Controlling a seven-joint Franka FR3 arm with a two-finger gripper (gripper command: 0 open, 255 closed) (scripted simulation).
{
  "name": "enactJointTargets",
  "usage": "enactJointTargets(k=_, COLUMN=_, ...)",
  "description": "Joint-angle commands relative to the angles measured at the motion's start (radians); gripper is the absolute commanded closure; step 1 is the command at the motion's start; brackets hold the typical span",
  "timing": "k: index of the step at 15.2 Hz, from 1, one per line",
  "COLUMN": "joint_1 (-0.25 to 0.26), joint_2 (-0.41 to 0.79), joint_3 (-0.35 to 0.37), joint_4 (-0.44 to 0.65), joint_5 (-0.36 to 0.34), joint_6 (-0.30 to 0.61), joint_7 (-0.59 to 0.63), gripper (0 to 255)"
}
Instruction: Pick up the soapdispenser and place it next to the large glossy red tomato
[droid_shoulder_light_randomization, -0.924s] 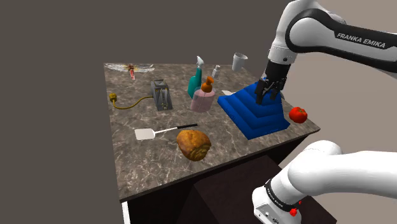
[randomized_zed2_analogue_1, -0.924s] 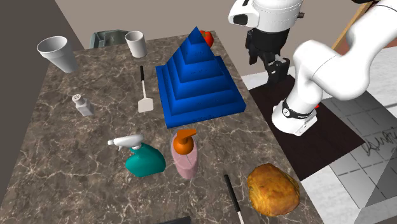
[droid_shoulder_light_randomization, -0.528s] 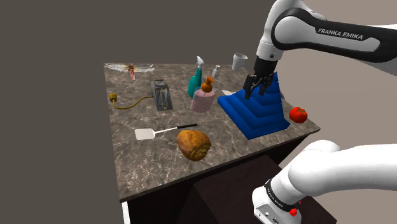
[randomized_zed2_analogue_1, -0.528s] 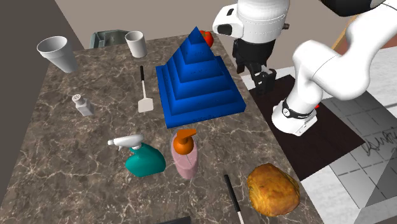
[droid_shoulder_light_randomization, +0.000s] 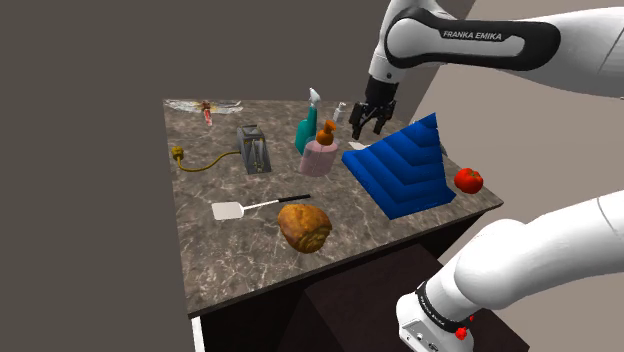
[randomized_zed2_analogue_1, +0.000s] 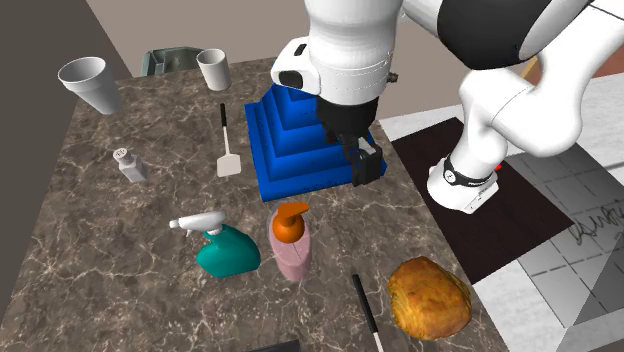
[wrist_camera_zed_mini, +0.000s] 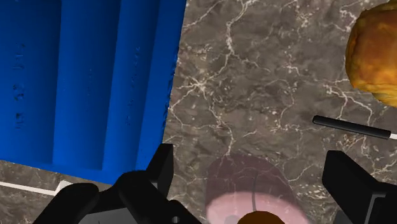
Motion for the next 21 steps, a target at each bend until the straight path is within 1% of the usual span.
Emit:
enactJointTargets(k=1, joint_1=0.007, joint_2=0.064, joint_3=0.005, joint_4=0.055, joint_5=0.005, joint_6=0.028, joint_7=-0.002, gripper=0)
enactJointTargets(k=8, joint_1=0.028, joint_2=0.289, joint_3=0.022, joint_4=0.281, joint_5=0.018, joint_6=0.09, joint_7=-0.01, gripper=0)
enactJointTargets(k=9, joint_1=0.028, joint_2=0.291, joint_3=0.022, joint_4=0.283, joint_5=0.018, joint_6=0.09, joint_7=-0.01, gripper=0)
enactJointTargets(k=16, joint_1=0.027, joint_2=0.301, joint_3=0.021, joint_4=0.193, joint_5=0.018, joint_6=0.19, joint_7=-0.01, gripper=0)
enactJointTargets(k=21, joint_1=0.027, joint_2=0.301, joint_3=0.021, joint_4=0.193, joint_5=0.018, joint_6=0.19, joint_7=-0.01, gripper=0)
